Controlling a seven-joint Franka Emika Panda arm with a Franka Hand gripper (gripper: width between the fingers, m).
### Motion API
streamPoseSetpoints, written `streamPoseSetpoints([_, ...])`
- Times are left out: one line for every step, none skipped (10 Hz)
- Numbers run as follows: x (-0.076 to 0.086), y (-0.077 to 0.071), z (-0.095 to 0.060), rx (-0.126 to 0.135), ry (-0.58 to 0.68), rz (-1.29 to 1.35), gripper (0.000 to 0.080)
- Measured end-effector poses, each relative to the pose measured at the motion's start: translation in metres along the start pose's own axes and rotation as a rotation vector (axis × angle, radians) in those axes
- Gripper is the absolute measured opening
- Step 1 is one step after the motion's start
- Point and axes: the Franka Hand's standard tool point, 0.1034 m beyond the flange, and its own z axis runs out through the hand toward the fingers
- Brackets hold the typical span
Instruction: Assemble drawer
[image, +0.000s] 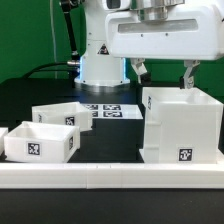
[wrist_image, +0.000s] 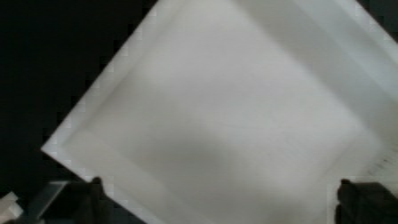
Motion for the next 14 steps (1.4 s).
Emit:
streamPoseSetpoints([0.0, 0.0, 0.0, 0.0, 0.0, 0.0, 0.0649])
streamPoseSetpoints([0.001, 0.004, 0.001, -0.017, -0.001, -0.069, 0.0649])
streamPoseSetpoints([0.009, 0.019, 0.0, -0.078, 0.0, -0.252, 0.0649])
streamPoseSetpoints([0.02, 0.028, -0.001, -0.086, 0.013, -0.305, 0.0649])
streamPoseSetpoints([0.031, 0.041, -0.002, -0.094, 0.013, -0.364, 0.0649])
streamPoseSetpoints([0.043, 0.052, -0.004, -0.099, 0.016, -0.395, 0.0649])
streamPoseSetpoints([0.056, 0.064, -0.001, -0.092, 0.018, -0.43, 0.0649])
streamPoseSetpoints([0.064, 0.073, 0.001, -0.096, 0.021, -0.424, 0.0649])
streamPoseSetpoints([0.061, 0.068, 0.001, -0.095, 0.022, -0.428, 0.0649])
streamPoseSetpoints([0.059, 0.067, 0.001, -0.095, 0.021, -0.434, 0.0649])
streamPoseSetpoints([0.06, 0.068, 0.001, -0.095, 0.021, -0.433, 0.0649])
streamPoseSetpoints([0.06, 0.068, 0.002, -0.096, 0.021, -0.433, 0.0649])
streamPoseSetpoints([0.061, 0.069, 0.002, -0.097, 0.02, -0.442, 0.0649])
streamPoseSetpoints([0.068, 0.076, 0.005, -0.11, 0.03, -0.555, 0.0649])
